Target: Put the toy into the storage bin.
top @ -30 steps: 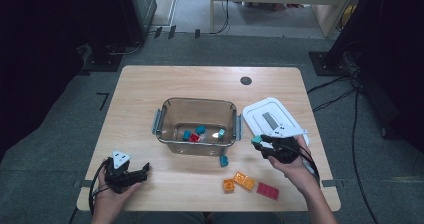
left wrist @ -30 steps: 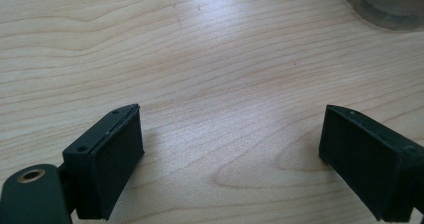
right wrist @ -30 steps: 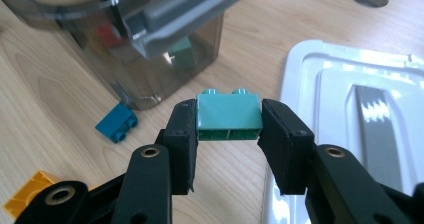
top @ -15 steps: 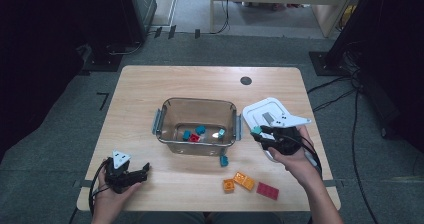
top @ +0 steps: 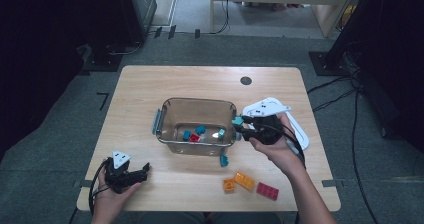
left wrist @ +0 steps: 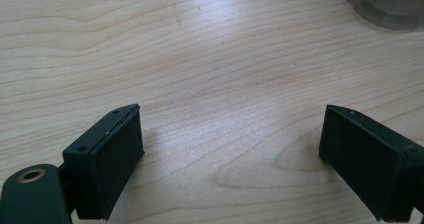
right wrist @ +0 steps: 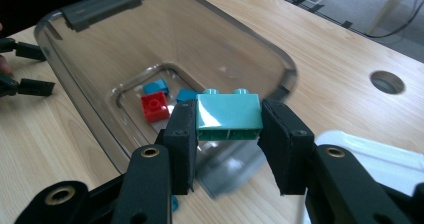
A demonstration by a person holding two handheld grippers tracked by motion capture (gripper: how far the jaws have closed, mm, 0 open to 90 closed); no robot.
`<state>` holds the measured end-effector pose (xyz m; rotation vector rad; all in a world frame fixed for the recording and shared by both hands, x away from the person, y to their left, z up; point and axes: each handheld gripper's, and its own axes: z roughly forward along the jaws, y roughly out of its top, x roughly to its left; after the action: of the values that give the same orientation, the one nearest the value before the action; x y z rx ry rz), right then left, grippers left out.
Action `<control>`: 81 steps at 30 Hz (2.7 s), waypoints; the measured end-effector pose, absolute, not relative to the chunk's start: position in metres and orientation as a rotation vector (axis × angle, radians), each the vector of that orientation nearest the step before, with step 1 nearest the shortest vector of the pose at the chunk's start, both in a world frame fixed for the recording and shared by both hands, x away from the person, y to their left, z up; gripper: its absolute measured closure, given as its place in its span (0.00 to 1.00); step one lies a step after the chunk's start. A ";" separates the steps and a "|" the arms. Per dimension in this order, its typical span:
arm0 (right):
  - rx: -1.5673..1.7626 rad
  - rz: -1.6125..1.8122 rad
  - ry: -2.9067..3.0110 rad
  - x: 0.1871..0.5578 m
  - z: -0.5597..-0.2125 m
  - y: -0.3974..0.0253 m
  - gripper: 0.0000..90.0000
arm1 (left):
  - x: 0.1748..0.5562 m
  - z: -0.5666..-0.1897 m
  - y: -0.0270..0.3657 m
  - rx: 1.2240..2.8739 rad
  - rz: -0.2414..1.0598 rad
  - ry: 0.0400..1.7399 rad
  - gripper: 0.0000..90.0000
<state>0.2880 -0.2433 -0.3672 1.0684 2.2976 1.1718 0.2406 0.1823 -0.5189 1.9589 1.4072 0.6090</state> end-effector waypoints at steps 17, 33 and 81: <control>1.101 1.107 2.386 0.317 -0.388 -0.192 0.67 | 0.241 -0.519 0.182 1.957 0.611 1.407 0.12; 1.163 1.119 2.415 0.324 -0.395 -0.184 0.48 | 0.241 -0.519 0.182 1.959 0.610 1.407 0.12; 1.249 1.197 2.207 0.261 -0.428 -0.283 0.00 | 0.240 -0.519 0.182 1.960 0.608 1.408 0.12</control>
<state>0.2613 -0.2830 -0.4276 1.2492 2.2075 1.1965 0.2405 0.1823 -0.5189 1.9597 1.4075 0.6084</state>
